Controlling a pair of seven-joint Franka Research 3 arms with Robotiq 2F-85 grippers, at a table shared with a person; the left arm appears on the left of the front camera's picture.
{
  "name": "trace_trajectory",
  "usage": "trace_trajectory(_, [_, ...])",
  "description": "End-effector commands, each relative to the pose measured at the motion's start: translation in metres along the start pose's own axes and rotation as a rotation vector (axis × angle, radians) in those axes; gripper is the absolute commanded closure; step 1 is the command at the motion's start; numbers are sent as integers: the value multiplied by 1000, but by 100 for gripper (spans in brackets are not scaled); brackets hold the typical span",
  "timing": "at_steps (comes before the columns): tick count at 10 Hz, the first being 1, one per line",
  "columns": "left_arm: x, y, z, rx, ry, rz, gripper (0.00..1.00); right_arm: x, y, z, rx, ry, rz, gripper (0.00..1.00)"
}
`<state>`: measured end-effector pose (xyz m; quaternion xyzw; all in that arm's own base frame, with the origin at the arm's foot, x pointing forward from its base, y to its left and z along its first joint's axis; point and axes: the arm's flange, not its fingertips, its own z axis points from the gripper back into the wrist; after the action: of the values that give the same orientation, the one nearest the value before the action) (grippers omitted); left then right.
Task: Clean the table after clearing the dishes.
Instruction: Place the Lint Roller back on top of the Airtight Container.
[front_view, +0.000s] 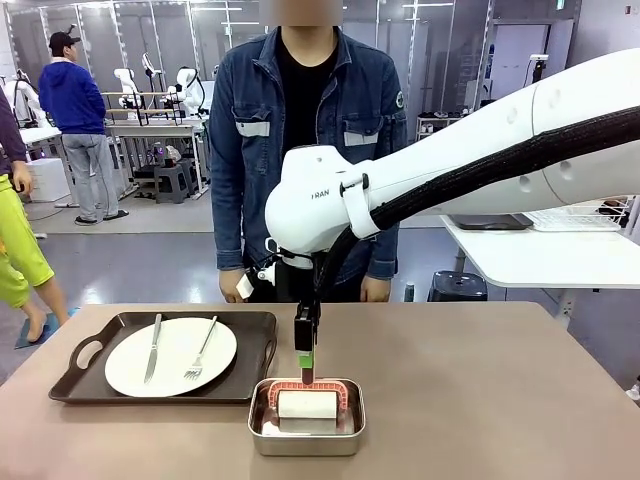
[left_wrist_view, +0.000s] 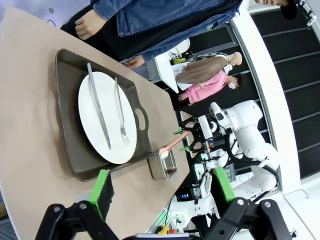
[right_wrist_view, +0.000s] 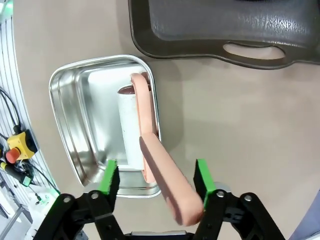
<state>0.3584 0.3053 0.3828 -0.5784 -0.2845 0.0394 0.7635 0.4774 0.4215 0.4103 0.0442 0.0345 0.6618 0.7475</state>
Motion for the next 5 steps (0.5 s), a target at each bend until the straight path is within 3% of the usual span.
trace_trajectory(1, [-2, -1, 2, -9, -3, -13, 0, -11, 10, 2, -32, -4, 33, 0])
trace_trajectory(4, [-2, -1, 2, -9, -3, -13, 0, -20, 13, 5, -61, -13, 69, 0])
trace_trajectory(5, [-2, -1, 2, -9, -3, -13, 0, -4, 2, 7, -13, -3, 16, 0])
